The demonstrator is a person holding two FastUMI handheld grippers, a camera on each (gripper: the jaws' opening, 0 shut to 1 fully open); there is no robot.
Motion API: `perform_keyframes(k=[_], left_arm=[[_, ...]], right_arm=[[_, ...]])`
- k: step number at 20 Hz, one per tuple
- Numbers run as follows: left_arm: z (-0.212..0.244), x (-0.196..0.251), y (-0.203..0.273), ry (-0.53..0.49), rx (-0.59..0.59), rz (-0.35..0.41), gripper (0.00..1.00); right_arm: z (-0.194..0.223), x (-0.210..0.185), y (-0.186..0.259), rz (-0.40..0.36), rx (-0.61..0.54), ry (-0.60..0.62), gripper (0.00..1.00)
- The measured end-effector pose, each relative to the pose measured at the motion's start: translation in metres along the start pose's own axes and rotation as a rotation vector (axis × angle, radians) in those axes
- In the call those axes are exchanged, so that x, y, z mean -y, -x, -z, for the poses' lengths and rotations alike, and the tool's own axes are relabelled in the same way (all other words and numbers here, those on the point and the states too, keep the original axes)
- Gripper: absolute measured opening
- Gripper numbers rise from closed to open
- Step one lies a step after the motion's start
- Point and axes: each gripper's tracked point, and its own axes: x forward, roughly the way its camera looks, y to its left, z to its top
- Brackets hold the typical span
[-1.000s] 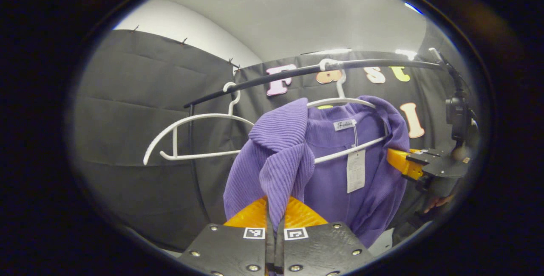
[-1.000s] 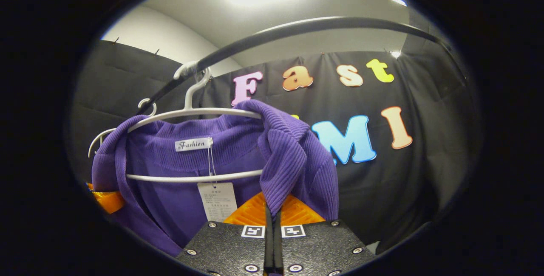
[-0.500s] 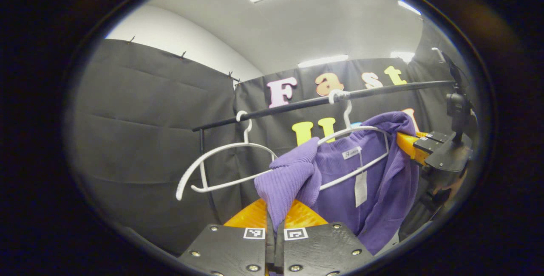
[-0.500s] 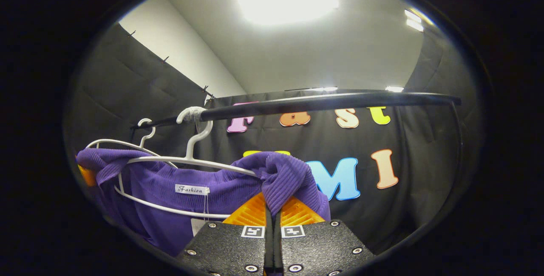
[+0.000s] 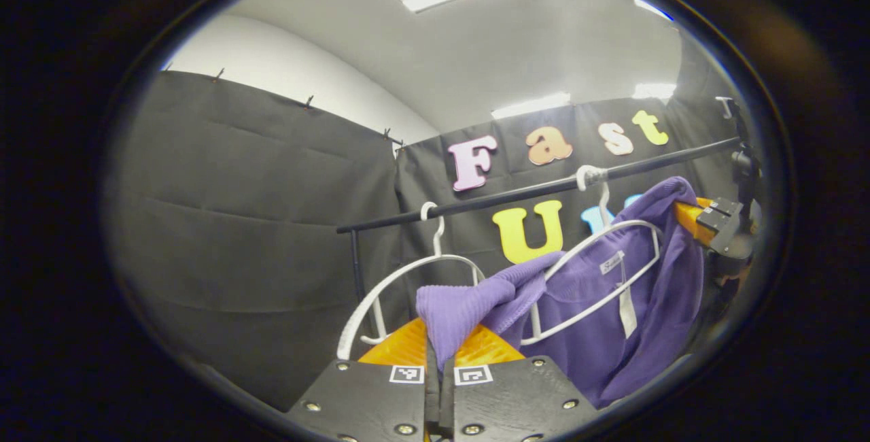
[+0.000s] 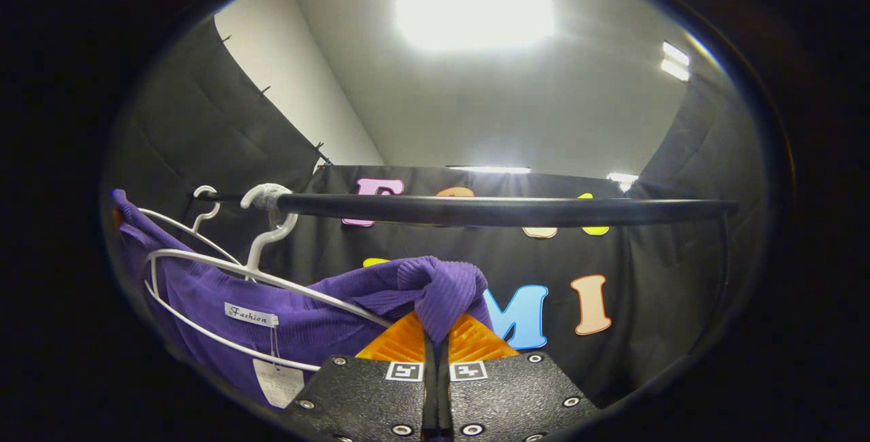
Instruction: Grasp the clothes on the hanger with both hands and then place them into the laundry hamper below.
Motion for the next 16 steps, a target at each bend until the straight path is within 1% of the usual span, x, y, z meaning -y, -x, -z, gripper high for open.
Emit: perform_keyframes(k=[6, 13, 14, 15, 16], left_arm=[[0.014, -0.040, -0.028, -0.004, -0.016, -0.068, 0.01], [0.043, -0.042, -0.048, -0.001, -0.052, -0.057, 0.01], [0.046, -0.041, -0.048, 0.005, -0.060, -0.055, 0.05], [0.048, -0.041, -0.049, 0.009, -0.066, -0.052, 0.01], [0.051, -0.040, -0.048, 0.011, -0.068, -0.046, 0.01]], right_arm=[[0.023, 0.019, -0.009, 0.047, -0.038, 0.008, 0.00], [0.069, 0.024, -0.022, 0.063, -0.109, 0.042, 0.00], [0.079, 0.026, -0.024, 0.071, -0.128, 0.035, 0.00], [0.089, 0.029, -0.025, 0.077, -0.155, 0.021, 0.00], [0.099, 0.030, -0.026, 0.080, -0.182, 0.002, 0.00]])
